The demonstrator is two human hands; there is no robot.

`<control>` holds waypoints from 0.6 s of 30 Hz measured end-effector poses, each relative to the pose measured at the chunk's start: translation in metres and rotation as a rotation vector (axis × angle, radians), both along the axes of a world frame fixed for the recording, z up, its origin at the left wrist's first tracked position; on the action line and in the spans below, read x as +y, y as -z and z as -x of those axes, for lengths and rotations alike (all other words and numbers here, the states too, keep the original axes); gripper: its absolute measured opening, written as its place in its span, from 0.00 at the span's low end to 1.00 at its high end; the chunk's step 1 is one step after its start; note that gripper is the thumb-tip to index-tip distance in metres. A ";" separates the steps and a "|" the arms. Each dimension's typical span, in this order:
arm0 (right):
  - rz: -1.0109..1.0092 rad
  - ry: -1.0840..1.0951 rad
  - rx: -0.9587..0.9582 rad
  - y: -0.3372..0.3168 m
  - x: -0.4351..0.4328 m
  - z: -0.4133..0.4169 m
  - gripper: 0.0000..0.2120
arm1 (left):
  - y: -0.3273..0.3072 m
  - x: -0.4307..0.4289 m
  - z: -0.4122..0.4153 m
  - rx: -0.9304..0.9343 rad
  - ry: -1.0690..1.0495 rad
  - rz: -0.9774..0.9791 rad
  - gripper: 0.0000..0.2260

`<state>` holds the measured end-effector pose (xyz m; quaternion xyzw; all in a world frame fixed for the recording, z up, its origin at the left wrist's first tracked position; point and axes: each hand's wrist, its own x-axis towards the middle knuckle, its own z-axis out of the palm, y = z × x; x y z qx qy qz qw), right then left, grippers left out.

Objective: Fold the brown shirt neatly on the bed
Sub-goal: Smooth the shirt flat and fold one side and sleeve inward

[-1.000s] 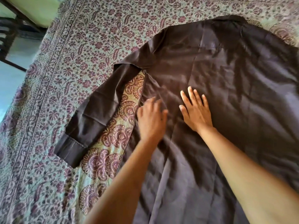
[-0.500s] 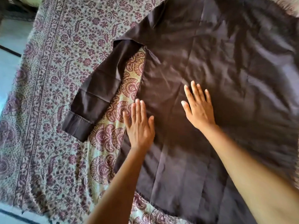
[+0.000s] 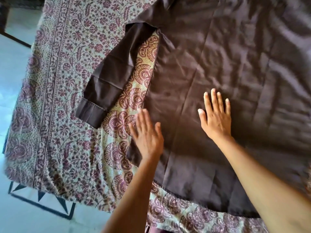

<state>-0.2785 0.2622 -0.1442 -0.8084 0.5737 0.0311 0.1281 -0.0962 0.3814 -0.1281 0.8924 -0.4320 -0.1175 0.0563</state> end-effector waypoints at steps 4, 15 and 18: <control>0.013 -0.026 0.007 0.000 0.026 0.004 0.28 | 0.002 0.008 0.054 0.081 0.476 -0.039 0.27; -0.020 -0.045 -0.006 -0.002 0.028 0.013 0.29 | -0.015 0.072 -0.018 0.054 0.003 -0.109 0.29; -0.033 0.057 -0.005 -0.005 0.022 0.033 0.30 | -0.021 0.010 0.030 0.082 0.218 -0.033 0.28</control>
